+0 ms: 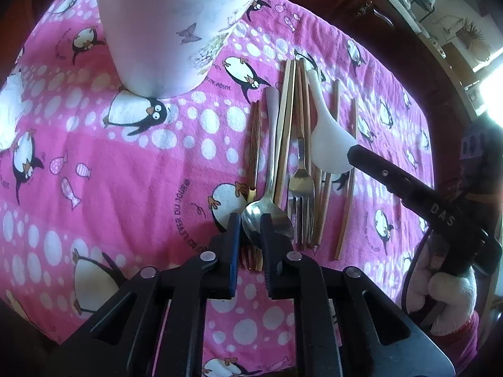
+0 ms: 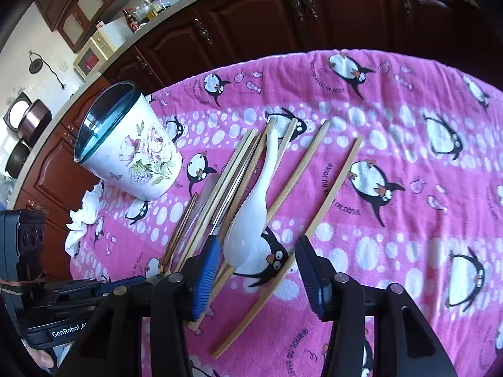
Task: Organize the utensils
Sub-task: 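Grasp a metal spoon with the left tool while the right tool grasps the white ceramic spoon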
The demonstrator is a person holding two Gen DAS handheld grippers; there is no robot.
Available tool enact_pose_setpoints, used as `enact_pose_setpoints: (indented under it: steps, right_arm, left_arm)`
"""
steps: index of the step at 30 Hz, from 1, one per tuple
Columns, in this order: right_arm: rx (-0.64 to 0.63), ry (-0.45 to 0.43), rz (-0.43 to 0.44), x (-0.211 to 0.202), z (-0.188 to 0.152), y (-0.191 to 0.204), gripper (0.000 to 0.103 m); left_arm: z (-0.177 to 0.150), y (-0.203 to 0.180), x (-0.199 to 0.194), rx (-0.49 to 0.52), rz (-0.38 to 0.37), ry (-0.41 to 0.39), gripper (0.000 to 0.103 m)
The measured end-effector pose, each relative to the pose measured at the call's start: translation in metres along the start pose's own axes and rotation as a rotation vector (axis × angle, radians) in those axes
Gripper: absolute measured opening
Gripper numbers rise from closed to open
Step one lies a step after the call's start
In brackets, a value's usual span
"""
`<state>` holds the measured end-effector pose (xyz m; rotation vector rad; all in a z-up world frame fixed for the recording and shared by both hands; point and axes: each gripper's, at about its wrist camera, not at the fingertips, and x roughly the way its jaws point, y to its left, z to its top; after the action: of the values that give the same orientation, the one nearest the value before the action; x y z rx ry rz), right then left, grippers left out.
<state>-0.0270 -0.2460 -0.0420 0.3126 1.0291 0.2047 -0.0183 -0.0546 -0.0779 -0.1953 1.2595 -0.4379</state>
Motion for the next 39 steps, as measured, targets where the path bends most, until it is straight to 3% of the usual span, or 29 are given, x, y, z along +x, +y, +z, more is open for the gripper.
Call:
enact_pose_setpoints:
  steps: [7, 11, 18, 20, 22, 24, 30, 35, 36, 37, 39]
  right_arm:
    - [0.018, 0.018, 0.042, 0.016, 0.005, -0.004, 0.039]
    - [0.060, 0.030, 0.097, 0.022, 0.007, -0.009, 0.020]
    - [0.056, 0.023, 0.146, 0.020, 0.005, 0.003, 0.013]
    - [0.066, 0.023, 0.155, 0.019, 0.003, 0.002, 0.013]
    - [0.074, 0.016, 0.172, 0.018, 0.002, 0.002, 0.013]
    - [0.082, 0.015, 0.189, 0.017, 0.001, 0.001, 0.013]
    - [0.137, 0.007, 0.201, 0.022, 0.001, -0.005, 0.013]
    - [0.175, -0.009, 0.214, 0.024, 0.003, -0.011, 0.013]
    - [0.176, -0.009, 0.208, 0.025, 0.003, -0.012, 0.013]
    - [0.181, -0.007, 0.208, 0.026, 0.003, -0.013, 0.007]
    - [0.195, -0.005, 0.223, 0.027, 0.002, -0.015, 0.005]
  left_arm:
    - [0.002, 0.007, -0.010, 0.040, 0.017, -0.016, 0.003]
    - [0.006, 0.025, -0.018, 0.017, 0.033, -0.024, 0.001]
    - [0.007, 0.043, -0.025, -0.030, 0.007, -0.001, 0.002]
    - [0.004, 0.046, -0.025, -0.060, -0.005, 0.015, 0.006]
    - [0.001, 0.048, -0.026, -0.090, -0.024, 0.022, 0.024]
    - [-0.003, 0.050, -0.026, -0.136, -0.065, 0.034, 0.030]
    - [-0.007, 0.043, -0.019, -0.194, -0.082, 0.039, 0.034]
    - [-0.007, 0.036, -0.006, -0.220, -0.081, 0.049, 0.033]
    - [-0.006, 0.034, -0.006, -0.213, -0.075, 0.037, 0.027]
    - [-0.004, 0.033, -0.004, -0.202, -0.057, 0.032, 0.013]
    - [-0.003, 0.033, -0.003, -0.195, -0.044, 0.021, 0.010]
